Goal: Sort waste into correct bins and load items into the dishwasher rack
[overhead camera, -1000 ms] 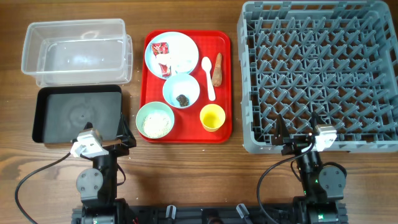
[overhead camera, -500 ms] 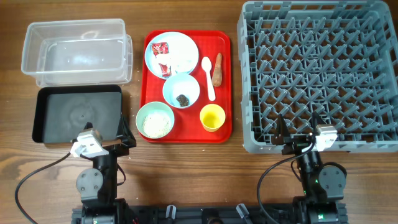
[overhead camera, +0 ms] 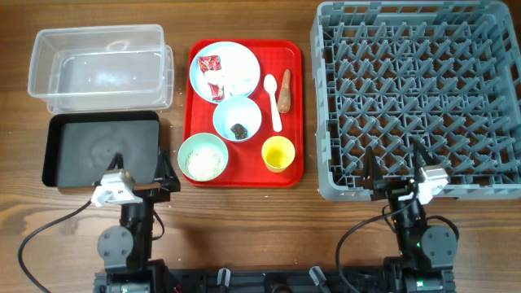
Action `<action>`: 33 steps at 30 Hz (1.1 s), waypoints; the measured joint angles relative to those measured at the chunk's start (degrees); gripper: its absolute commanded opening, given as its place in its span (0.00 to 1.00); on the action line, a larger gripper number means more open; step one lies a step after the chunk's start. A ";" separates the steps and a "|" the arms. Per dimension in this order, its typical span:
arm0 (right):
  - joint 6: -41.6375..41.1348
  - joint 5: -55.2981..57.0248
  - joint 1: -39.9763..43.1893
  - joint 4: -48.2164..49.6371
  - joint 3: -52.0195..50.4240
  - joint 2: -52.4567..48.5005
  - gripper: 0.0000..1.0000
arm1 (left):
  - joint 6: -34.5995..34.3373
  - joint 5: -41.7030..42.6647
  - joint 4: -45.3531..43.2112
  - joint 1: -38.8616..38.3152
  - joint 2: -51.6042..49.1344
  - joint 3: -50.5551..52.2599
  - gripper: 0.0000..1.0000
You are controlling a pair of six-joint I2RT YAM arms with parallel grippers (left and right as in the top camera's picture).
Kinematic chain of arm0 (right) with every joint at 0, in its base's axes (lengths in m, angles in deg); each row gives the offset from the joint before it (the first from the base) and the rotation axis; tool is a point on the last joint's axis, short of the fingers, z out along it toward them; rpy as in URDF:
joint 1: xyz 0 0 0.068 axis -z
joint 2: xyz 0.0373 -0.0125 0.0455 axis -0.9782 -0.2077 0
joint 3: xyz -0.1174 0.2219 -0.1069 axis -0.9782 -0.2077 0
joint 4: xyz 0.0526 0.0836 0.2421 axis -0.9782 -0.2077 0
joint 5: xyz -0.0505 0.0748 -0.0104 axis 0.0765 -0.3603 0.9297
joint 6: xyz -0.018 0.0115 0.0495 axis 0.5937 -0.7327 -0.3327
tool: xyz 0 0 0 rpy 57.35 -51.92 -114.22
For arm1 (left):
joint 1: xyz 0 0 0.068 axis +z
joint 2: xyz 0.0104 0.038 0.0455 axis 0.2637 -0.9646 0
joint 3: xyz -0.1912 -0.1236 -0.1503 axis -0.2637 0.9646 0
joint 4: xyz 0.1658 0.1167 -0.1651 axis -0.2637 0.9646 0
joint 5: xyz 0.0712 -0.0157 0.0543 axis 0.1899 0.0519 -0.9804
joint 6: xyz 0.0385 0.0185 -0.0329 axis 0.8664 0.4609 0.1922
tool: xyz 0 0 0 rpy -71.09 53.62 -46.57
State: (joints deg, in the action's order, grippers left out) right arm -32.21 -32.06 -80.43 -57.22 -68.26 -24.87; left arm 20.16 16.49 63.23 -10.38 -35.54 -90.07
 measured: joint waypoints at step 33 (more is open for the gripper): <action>-3.80 -8.79 0.22 -35.98 47.65 -50.66 1.00 | 6.84 10.45 44.13 -15.91 -112.19 -97.81 1.00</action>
State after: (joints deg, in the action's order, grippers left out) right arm -36.01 -40.84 -80.21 -93.20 -20.62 -75.54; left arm 27.00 26.94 107.36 -26.29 -147.73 -187.88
